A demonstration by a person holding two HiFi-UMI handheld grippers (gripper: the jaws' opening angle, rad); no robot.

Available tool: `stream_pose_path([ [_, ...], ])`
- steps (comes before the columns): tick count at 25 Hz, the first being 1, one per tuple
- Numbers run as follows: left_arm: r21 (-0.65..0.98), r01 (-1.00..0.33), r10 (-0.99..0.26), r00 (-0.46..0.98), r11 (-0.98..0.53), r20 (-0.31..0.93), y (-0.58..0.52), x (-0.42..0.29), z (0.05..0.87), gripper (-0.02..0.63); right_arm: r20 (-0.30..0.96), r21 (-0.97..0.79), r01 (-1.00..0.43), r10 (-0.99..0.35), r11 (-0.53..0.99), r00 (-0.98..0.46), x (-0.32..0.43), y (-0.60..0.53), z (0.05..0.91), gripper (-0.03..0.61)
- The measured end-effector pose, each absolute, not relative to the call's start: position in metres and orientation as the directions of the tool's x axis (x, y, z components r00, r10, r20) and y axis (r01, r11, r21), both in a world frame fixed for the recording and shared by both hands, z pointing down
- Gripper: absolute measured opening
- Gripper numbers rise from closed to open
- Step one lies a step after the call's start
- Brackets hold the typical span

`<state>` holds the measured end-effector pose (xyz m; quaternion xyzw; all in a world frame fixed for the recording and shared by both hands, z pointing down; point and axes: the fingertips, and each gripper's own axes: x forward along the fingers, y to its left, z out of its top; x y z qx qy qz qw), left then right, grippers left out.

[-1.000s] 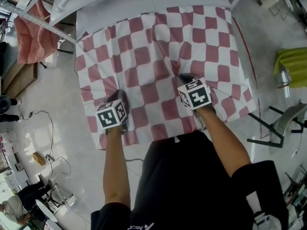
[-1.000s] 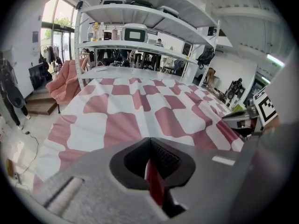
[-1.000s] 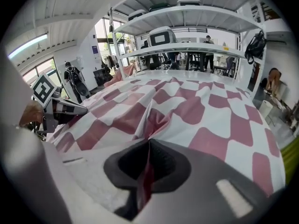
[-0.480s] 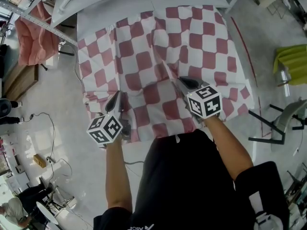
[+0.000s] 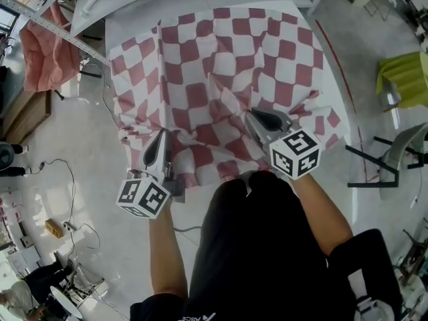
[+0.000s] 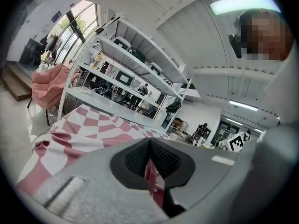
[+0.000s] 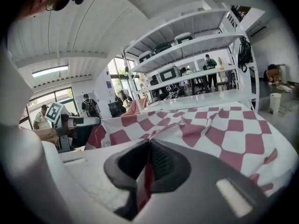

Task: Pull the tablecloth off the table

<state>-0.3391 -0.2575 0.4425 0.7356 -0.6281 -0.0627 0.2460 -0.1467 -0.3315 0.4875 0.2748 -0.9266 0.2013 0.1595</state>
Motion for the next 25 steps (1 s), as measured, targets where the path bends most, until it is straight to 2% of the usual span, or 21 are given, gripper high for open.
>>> stream_pose_path([
  [9,0.402,-0.907,-0.966,0.203,-0.123,0.163,-0.227,-0.314,0.382,0.008,0.333,-0.282,-0.559,-0.467,0.779,-0.819,-0.132,-0.306,0.429,0.006],
  [14,0.381,-0.919,-0.982,0.155,-0.103,0.108,-0.202,-0.287,0.356,0.008,0.276,-0.271,-0.518,-0.45,0.811,-0.849,-0.113,-0.278,0.405,0.006],
  [20,0.308,-0.947,-0.993,0.11,-0.095,0.032,-0.123,-0.2,0.341,0.008,0.173,-0.243,-0.472,-0.442,0.847,-0.88,-0.034,-0.206,0.393,0.006],
  [25,0.279,-0.96,-1.0,0.021,-0.025,-0.02,-0.06,-0.175,0.311,0.008,0.103,-0.223,-0.437,-0.424,0.872,-0.9,0.006,-0.167,0.363,0.006],
])
